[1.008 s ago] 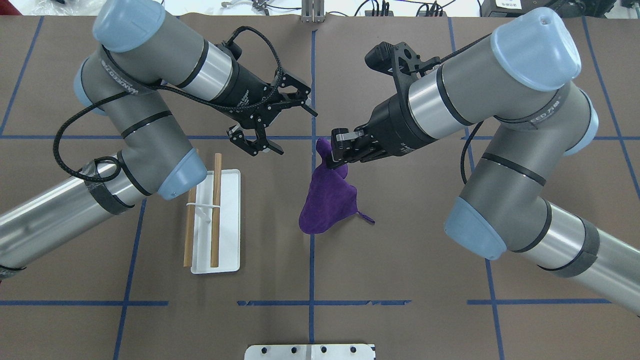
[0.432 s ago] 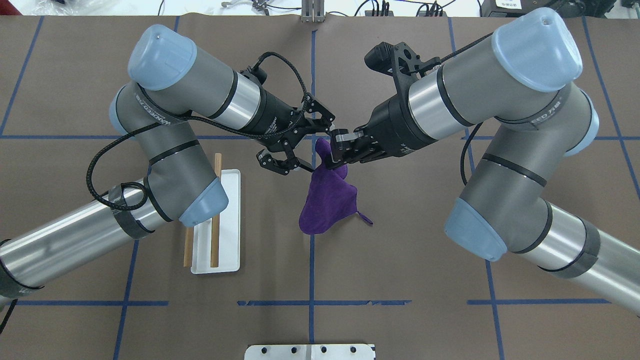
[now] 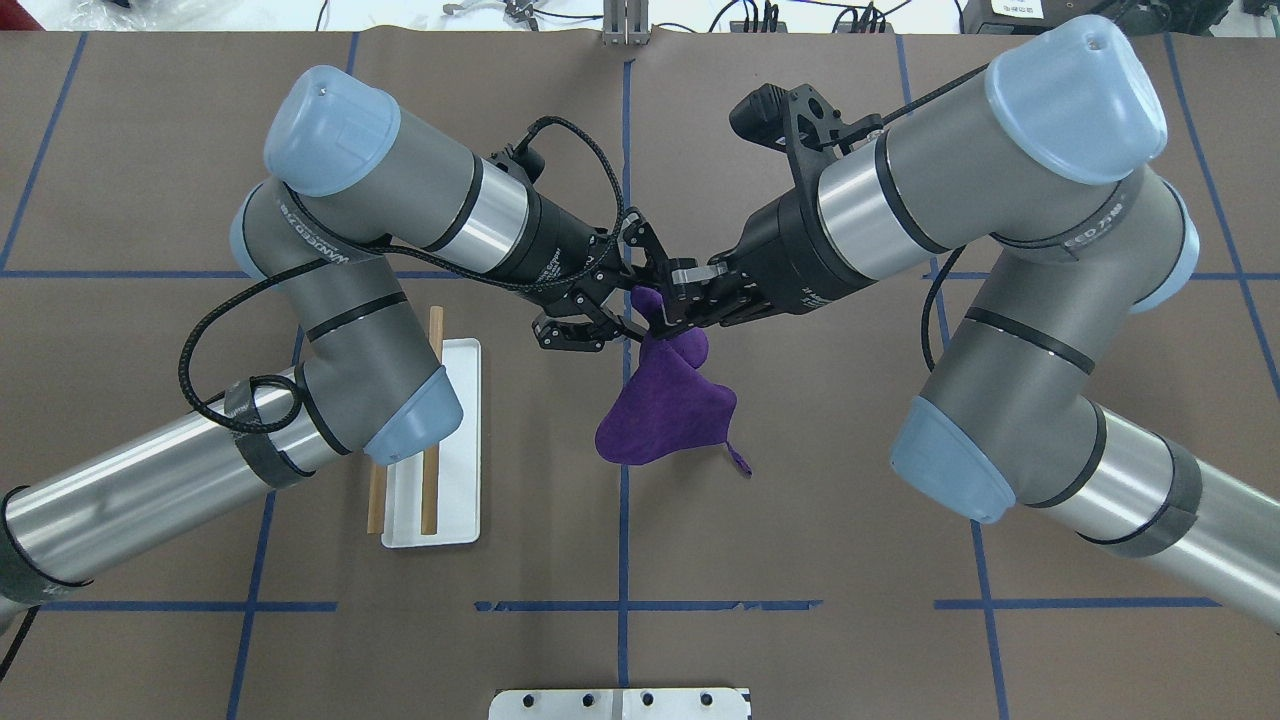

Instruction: Hang towel on rack

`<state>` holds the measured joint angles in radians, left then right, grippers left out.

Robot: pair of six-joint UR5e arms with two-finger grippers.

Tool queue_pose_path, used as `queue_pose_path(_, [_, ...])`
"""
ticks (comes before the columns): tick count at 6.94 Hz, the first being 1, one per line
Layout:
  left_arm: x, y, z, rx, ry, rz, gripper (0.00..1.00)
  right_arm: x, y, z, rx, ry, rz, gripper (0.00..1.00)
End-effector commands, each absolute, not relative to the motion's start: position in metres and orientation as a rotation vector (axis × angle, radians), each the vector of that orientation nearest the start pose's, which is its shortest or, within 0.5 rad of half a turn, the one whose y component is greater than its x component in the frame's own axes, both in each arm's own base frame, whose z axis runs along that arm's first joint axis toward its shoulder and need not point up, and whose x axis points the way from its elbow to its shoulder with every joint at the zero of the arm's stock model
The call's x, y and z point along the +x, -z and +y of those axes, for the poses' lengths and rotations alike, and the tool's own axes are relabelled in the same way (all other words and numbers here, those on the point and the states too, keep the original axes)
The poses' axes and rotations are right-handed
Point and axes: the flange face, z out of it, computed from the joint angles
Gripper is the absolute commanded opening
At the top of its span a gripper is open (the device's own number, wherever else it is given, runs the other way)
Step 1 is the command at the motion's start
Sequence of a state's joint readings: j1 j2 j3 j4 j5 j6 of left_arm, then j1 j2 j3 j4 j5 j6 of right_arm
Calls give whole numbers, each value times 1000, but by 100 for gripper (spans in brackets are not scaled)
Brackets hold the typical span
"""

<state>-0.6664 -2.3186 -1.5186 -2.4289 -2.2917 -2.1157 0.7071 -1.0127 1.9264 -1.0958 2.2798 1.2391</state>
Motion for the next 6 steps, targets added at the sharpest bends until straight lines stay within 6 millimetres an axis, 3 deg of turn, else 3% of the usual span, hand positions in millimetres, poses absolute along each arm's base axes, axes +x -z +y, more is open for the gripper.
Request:
queue_pose_path(1, [481, -124, -464, -466, 383, 1516, 0, -379, -129, -414, 145, 185, -1428, 0])
queue_pose_path(3, [479, -122, -464, -463, 379, 1523, 0, -379, -132, -413, 140, 184, -1425, 0])
queue_pose_path(4, [477, -119, -463, -460, 377, 1528, 0, -376, -132, -413, 141, 184, -1427, 7])
queue_pose_path(5, [473, -119, -464, -453, 375, 1535, 0, -370, -135, -417, 149, 167, -1422, 99])
queue_pose_path(6, [465, -118, -462, -442, 367, 1552, 0, -359, -141, -413, 156, 162, -1422, 100])
